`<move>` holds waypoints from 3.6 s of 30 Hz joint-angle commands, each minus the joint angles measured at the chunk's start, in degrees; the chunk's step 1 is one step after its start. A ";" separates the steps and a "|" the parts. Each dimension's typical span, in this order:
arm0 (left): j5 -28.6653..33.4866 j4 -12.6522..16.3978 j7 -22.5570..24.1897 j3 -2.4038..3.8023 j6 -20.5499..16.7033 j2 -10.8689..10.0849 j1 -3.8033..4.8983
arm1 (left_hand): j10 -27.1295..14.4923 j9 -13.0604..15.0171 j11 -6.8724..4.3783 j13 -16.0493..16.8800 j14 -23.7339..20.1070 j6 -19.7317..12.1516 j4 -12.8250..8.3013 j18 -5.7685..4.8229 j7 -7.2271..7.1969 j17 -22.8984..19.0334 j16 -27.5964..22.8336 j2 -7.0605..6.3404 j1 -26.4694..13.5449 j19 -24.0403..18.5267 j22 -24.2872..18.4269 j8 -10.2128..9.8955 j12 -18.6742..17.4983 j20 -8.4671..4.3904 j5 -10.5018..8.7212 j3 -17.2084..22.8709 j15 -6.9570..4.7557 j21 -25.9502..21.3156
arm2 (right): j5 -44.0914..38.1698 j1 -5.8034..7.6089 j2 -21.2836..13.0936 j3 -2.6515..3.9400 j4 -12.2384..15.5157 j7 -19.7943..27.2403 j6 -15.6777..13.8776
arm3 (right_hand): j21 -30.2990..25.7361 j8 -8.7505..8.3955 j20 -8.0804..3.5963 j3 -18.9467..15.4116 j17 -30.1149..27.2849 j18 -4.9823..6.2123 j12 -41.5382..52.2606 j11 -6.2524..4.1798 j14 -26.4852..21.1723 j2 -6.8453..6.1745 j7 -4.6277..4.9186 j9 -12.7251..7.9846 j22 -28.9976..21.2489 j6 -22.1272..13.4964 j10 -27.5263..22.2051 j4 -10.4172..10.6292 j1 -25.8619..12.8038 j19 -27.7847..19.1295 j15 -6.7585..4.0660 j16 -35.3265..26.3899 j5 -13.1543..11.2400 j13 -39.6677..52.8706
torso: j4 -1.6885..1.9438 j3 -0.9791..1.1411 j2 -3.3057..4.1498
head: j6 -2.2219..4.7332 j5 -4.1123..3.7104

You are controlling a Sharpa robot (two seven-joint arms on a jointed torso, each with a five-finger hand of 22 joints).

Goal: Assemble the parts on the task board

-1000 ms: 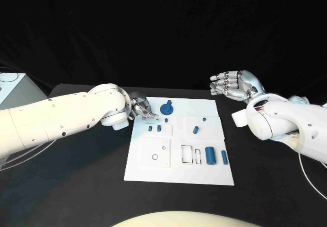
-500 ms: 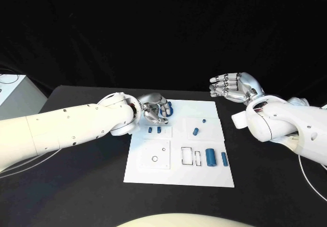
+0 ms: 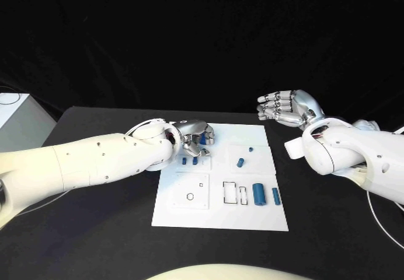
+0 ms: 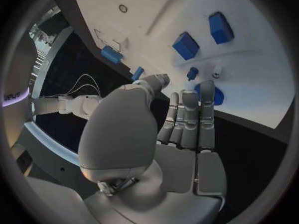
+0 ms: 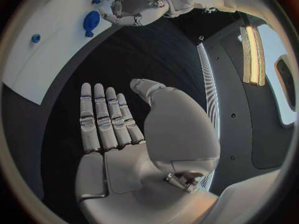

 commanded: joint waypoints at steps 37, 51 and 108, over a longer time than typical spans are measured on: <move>-6.44 -4.95 -6.09 0.00 7.00 3.64 0.00 | 3.53 -6.88 -0.71 -3.96 3.14 5.71 -1.82 -0.60 -0.58 0.39 6.62 1.34 0.87 5.08 6.61 -3.38 0.94 -0.56 -0.28 1.73 -0.52 5.56 | -0.11 -0.03 0.13 0.02 0.29 0.47 1.08 | -0.12 -0.23 0.26 -0.27 -0.24 0.76 -0.30 0.21 0.46 0.34 3.10 -0.09 -0.28 0.06 0.28 -0.15 -0.58 0.01 0.18 -0.31 0.31 -0.06 | 0.02 0.02 -0.03 | -0.46 -0.34; -4.62 -5.13 -4.58 0.00 7.42 3.86 0.00 | 5.68 -8.88 -1.01 -7.10 3.74 7.31 -2.46 -0.91 -0.65 -0.29 7.91 1.57 0.38 6.08 8.60 -5.03 -2.46 -0.83 -0.59 3.57 -0.81 7.23 | -0.11 -0.03 0.05 0.02 0.38 0.42 1.13 | -0.12 -0.23 0.26 -0.27 -0.24 0.76 -0.30 0.21 0.46 0.34 3.10 -0.09 -0.28 0.06 0.28 -0.15 -0.58 0.01 0.18 -0.31 0.31 -0.06 | 0.16 0.09 -0.11 | -0.67 -0.44; -1.38 -4.27 0.05 0.77 2.71 2.40 -0.04 | 19.72 -10.83 -2.52 -11.64 12.50 16.52 -6.89 -2.81 -0.86 6.71 13.39 4.43 -0.43 14.29 17.44 -8.11 -12.68 -2.09 -0.90 5.10 -2.33 13.91 | -0.11 -0.02 0.00 0.03 0.43 0.22 1.21 | -0.07 -0.24 0.25 -0.21 -0.53 0.79 -0.43 0.16 0.66 0.54 3.06 -0.14 -0.65 0.23 0.47 -0.29 -0.58 0.09 0.15 -0.43 0.45 -0.05 | 0.10 0.07 -0.15 | -0.26 -0.60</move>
